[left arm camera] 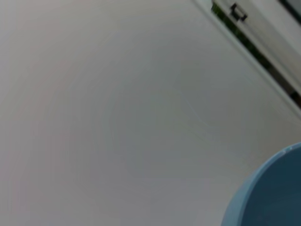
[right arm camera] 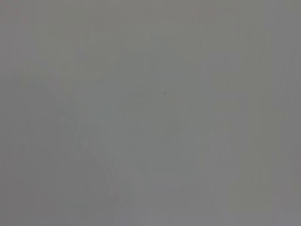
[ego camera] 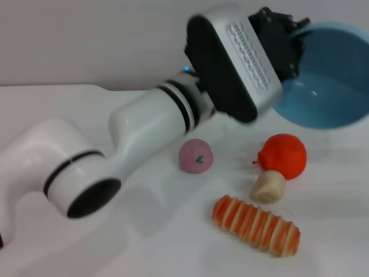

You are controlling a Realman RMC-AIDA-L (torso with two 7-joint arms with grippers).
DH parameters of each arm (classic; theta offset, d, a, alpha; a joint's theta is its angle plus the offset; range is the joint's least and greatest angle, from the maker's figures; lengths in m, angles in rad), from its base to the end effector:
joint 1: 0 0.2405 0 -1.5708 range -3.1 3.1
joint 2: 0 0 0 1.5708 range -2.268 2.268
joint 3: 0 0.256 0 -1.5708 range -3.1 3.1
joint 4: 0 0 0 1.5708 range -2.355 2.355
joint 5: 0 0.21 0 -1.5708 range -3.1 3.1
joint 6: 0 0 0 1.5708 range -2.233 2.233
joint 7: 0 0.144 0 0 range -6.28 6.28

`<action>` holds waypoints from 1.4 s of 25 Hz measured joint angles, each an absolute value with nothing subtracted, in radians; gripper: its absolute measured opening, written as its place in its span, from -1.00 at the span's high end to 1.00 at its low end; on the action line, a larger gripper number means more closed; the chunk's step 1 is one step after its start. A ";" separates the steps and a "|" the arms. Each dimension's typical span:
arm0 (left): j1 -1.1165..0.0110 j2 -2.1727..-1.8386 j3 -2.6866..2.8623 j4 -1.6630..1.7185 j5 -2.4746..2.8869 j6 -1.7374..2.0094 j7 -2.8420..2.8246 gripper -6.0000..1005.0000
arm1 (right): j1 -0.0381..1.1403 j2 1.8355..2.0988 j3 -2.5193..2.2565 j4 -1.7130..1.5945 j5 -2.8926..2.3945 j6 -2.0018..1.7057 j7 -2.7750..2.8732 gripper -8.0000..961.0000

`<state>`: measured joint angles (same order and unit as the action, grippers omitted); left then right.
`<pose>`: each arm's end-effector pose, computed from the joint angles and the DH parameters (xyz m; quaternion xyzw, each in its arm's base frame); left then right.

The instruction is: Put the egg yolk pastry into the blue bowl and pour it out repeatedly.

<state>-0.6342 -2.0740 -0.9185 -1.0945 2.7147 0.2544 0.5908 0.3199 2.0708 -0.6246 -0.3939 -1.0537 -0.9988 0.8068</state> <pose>-0.0421 0.3635 -0.1088 -0.8621 0.1874 -0.2086 0.4222 0.3915 0.3218 0.0653 -0.6652 0.3406 0.2956 0.5951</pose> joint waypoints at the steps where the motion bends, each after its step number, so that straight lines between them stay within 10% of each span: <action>1: -0.636 -2.074 -0.947 -1.109 2.697 0.211 0.589 0.99 | 0.321 2.071 -0.625 -0.393 -1.054 -0.999 0.807 -0.42; 16: -0.838 -2.063 -1.548 -1.030 2.532 -0.683 0.458 0.99 | 0.337 2.071 -0.667 -0.398 -1.088 -1.008 0.824 -0.38; 35: -0.983 -2.059 -1.687 -0.808 2.637 -0.879 0.344 0.99 | 0.350 2.072 -0.845 -0.936 -1.813 -1.209 1.844 -0.32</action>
<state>-0.9835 -2.0586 -1.6866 -0.8085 2.6374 -0.8795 0.3439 0.3499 2.0716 -0.8447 -0.9360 -1.8130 -1.2086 1.8440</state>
